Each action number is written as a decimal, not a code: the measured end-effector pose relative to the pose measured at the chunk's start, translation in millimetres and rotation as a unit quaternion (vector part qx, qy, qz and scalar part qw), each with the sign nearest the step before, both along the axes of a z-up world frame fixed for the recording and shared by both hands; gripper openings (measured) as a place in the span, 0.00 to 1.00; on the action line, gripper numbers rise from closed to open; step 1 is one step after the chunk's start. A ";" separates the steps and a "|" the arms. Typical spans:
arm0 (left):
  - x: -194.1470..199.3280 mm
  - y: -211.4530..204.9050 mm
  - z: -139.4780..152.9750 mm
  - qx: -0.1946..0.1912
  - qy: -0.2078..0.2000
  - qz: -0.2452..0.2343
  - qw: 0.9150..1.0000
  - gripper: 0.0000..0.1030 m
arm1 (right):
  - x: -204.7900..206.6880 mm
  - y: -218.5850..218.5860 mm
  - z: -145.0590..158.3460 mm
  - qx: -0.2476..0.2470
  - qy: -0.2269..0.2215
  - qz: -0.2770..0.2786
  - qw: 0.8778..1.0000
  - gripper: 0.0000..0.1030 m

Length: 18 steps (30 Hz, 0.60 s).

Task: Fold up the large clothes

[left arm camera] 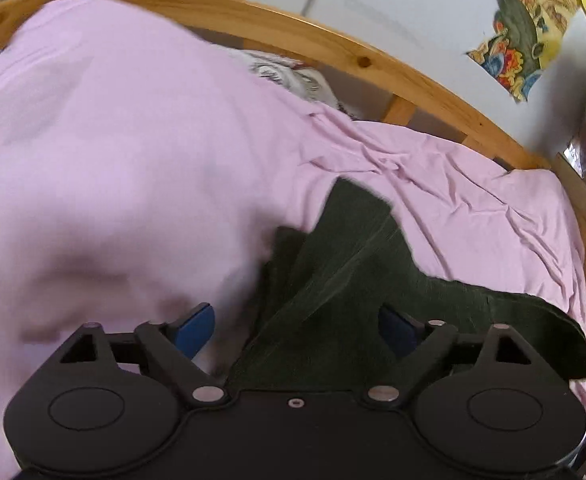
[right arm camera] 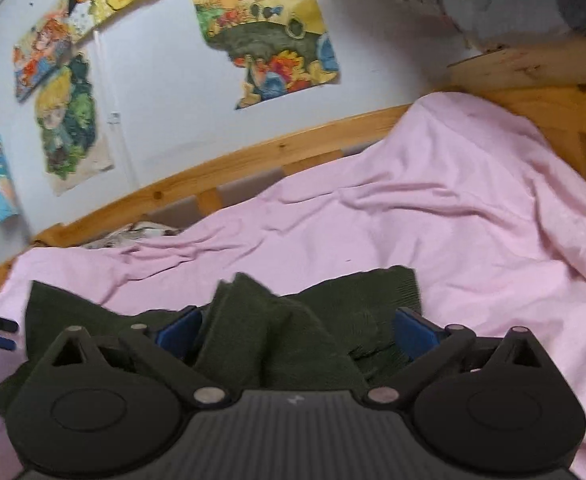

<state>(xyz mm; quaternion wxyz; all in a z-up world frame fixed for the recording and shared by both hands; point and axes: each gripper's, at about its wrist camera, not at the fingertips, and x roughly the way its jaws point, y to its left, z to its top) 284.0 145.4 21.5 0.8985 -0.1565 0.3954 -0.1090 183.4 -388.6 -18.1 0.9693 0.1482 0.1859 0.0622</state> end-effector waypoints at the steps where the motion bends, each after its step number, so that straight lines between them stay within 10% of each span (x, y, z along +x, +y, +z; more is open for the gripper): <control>1: -6.9 1.6 -1.2 0.004 0.000 -0.001 1.000 0.90 | -0.2 1.1 -0.4 -0.010 0.002 0.001 1.000 1.00; 7: -32.3 -18.0 -23.8 0.064 0.026 -0.018 0.997 0.78 | -4.4 16.4 -1.1 -0.056 0.000 0.022 0.998 1.00; 15: -41.9 -40.3 -43.9 0.084 0.042 -0.015 0.995 0.06 | -27.7 54.4 -7.0 -0.240 -0.008 0.120 0.963 1.00; 18: -54.6 -41.7 -35.8 0.096 0.020 0.001 0.995 0.05 | -20.1 54.7 -11.0 -0.258 0.007 0.058 0.964 0.89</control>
